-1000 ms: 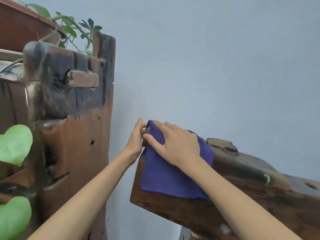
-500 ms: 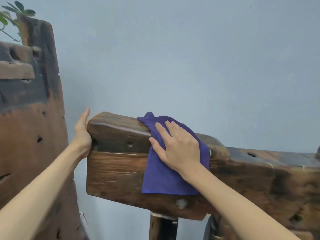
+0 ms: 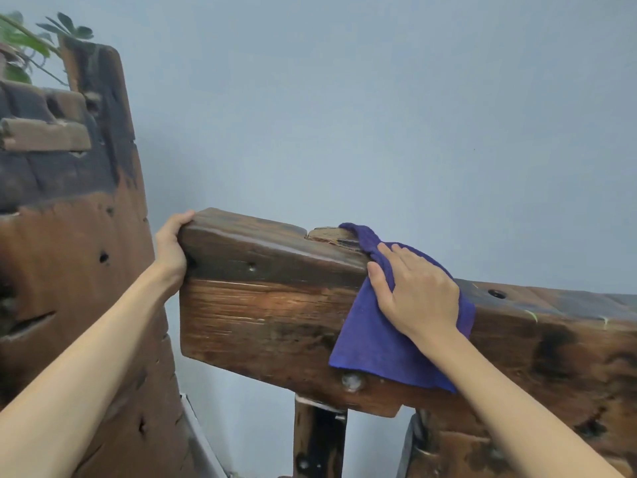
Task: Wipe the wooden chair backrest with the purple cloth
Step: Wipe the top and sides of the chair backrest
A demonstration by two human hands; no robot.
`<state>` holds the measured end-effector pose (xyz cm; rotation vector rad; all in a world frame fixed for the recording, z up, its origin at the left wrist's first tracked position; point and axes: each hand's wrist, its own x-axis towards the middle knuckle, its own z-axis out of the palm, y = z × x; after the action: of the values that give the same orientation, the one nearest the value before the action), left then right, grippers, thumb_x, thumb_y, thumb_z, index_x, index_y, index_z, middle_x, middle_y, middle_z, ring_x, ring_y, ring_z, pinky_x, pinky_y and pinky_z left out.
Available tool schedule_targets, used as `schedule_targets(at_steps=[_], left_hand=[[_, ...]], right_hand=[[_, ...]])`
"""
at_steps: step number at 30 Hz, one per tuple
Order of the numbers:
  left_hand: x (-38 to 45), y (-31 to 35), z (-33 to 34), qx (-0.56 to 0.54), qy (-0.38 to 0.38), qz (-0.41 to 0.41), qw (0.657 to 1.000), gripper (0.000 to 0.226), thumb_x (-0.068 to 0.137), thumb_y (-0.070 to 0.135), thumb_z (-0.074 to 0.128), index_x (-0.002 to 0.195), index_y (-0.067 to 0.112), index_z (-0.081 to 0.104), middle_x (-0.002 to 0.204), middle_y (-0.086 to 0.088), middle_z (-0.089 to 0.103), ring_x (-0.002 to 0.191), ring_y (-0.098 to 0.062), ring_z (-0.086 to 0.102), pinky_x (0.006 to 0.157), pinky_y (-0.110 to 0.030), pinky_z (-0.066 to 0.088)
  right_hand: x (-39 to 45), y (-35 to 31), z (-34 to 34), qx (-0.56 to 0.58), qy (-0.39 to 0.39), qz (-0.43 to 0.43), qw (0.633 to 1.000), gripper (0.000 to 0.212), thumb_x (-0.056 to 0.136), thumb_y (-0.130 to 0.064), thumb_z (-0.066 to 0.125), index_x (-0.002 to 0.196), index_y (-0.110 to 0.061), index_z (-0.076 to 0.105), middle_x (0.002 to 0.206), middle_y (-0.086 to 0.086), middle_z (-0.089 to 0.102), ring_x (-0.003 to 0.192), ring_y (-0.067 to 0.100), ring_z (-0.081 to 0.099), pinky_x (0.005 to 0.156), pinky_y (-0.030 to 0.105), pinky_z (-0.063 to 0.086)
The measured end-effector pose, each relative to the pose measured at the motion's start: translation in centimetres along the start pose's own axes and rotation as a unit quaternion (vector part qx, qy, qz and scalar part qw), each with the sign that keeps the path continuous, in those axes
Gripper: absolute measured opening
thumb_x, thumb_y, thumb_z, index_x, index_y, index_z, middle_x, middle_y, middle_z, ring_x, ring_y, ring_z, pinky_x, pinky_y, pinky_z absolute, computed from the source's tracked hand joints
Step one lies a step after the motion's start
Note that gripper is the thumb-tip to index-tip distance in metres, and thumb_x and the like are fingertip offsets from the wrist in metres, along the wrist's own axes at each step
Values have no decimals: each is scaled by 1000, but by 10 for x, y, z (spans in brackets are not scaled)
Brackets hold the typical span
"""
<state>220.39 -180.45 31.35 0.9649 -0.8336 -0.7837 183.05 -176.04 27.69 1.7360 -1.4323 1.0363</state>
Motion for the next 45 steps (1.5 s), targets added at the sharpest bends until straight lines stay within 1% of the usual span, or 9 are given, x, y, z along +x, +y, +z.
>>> schedule_targets(at_steps=[5,9,15,26,29,33,36,39,45], left_hand=[[-3,-1,0,11,-1,-8,1000,36,68,64,62,55,33,76,58,13,70,58,-4,64,66,-32,44],[-5,-1,0,25,-4,-20,999,40,67,69,60,57,34,76,59,13,72,70,-11,62,67,-33,45],[-13,3,4,52,-15,-10,998,41,71,71,54,55,39,75,56,17,70,73,-11,59,66,-32,42],[-12,3,4,83,-21,-1,996,41,77,68,51,52,42,70,60,16,66,71,-9,55,65,-30,39],[-2,5,0,171,-8,17,985,40,85,58,41,75,38,74,80,12,75,78,-13,60,74,-31,46],[-7,28,35,390,49,165,905,55,83,60,42,119,25,63,128,-13,67,119,-39,59,103,-54,47],[-71,37,125,379,-113,323,860,47,87,54,40,110,26,70,117,-5,72,119,-30,59,97,-43,43],[-137,12,213,468,-305,306,771,47,87,53,42,103,22,74,108,-13,70,122,-33,55,98,-42,45],[-184,-47,305,637,-305,286,648,49,99,51,27,88,20,63,112,-12,70,103,-33,60,81,-41,39]], right_hand=[[-28,29,6,-19,92,61,994,55,109,-43,29,118,-18,76,115,3,77,97,23,75,68,32,55],[-46,40,14,-19,121,62,991,48,109,-39,34,129,-12,68,124,8,73,104,28,71,80,37,47],[-67,41,16,-34,97,78,992,57,106,-43,29,143,-6,52,126,17,65,114,36,55,101,51,40],[-64,62,-1,-60,56,58,995,54,103,-42,36,123,-2,67,106,15,72,97,37,66,93,46,47],[-59,73,-14,-86,22,24,996,54,101,-42,40,114,-2,73,107,14,75,98,36,70,93,46,50],[-44,87,-32,-80,-66,12,994,58,99,-55,38,114,-15,77,114,2,77,107,26,72,90,39,54],[-32,98,-43,-75,-145,-1,987,64,97,-69,27,127,-32,70,119,-9,74,109,18,69,79,34,53],[-31,117,-51,-80,-168,5,983,68,92,-77,23,134,-42,64,127,-12,71,114,16,68,78,33,54],[-29,171,-62,-51,-238,42,969,86,81,-92,7,137,-48,56,136,-14,65,122,19,64,87,40,52]])
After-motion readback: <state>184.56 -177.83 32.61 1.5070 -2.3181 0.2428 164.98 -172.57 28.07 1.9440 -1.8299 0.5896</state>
